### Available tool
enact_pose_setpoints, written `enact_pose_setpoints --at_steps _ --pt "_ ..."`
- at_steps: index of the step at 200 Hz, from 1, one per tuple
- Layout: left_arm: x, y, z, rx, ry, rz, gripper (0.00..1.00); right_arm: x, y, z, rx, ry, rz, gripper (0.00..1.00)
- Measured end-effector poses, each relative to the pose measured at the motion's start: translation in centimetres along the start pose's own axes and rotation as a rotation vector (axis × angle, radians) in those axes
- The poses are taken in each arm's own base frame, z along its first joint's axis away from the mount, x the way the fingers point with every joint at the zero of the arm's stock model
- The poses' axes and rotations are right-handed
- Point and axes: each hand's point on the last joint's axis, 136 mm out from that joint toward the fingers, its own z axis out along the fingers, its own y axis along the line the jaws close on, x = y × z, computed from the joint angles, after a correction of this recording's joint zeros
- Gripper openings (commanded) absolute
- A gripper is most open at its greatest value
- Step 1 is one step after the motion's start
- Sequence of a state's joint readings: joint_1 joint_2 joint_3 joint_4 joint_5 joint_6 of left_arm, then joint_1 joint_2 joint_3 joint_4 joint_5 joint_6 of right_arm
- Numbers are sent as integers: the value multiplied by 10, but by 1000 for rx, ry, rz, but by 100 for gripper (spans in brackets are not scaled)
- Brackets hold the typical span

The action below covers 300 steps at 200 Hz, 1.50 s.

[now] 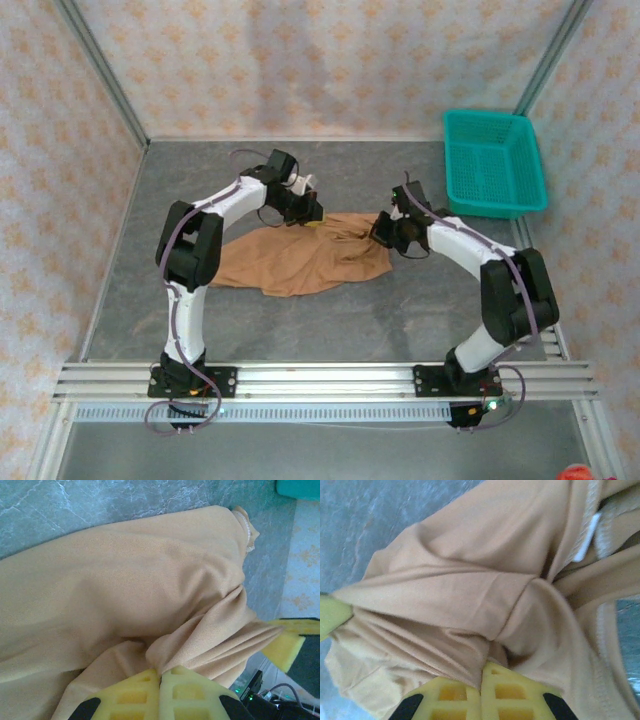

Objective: Fold the inside-out t-shirt

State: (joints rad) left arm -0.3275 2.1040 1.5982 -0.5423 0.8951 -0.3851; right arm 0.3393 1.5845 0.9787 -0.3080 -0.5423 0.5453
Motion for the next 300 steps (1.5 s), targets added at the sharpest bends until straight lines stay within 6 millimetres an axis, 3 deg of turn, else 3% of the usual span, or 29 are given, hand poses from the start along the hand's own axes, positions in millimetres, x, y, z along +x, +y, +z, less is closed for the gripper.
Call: enact_pose_setpoints --at_steps 29,42,61,83,98,111,123,156,179,226,279,300 --pt "5 5 -2 -25 -2 13 49 14 -2 11 -54 48 17 0" --pt "10 1 -10 -57 -11 50 56 18 -4 15 -64 61 30 0" --pt "23 -24 -30 -77 -41 171 56 15 2 15 -94 56 31 0" --pt "46 -79 -51 -37 -77 379 46 12 7 15 -115 46 32 0" --pt "64 -108 -52 -3 -70 500 41 11 9 15 -123 43 35 0" --pt "75 -117 -45 7 -48 567 41 10 10 15 -127 40 36 0" --pt "79 -112 -35 -8 -26 586 42 10 10 15 -129 39 36 0" --pt "67 -71 -10 -117 6 542 45 10 10 15 -128 39 39 0" --pt "64 -53 2 -162 20 522 47 10 10 14 -129 38 39 0" --pt "54 -43 20 -221 -3 527 55 10 11 14 -130 37 39 0" --pt "41 -27 40 -259 -31 478 55 10 13 13 -135 38 35 0" --pt "33 -26 46 -260 -47 465 49 12 14 13 -137 42 34 0"
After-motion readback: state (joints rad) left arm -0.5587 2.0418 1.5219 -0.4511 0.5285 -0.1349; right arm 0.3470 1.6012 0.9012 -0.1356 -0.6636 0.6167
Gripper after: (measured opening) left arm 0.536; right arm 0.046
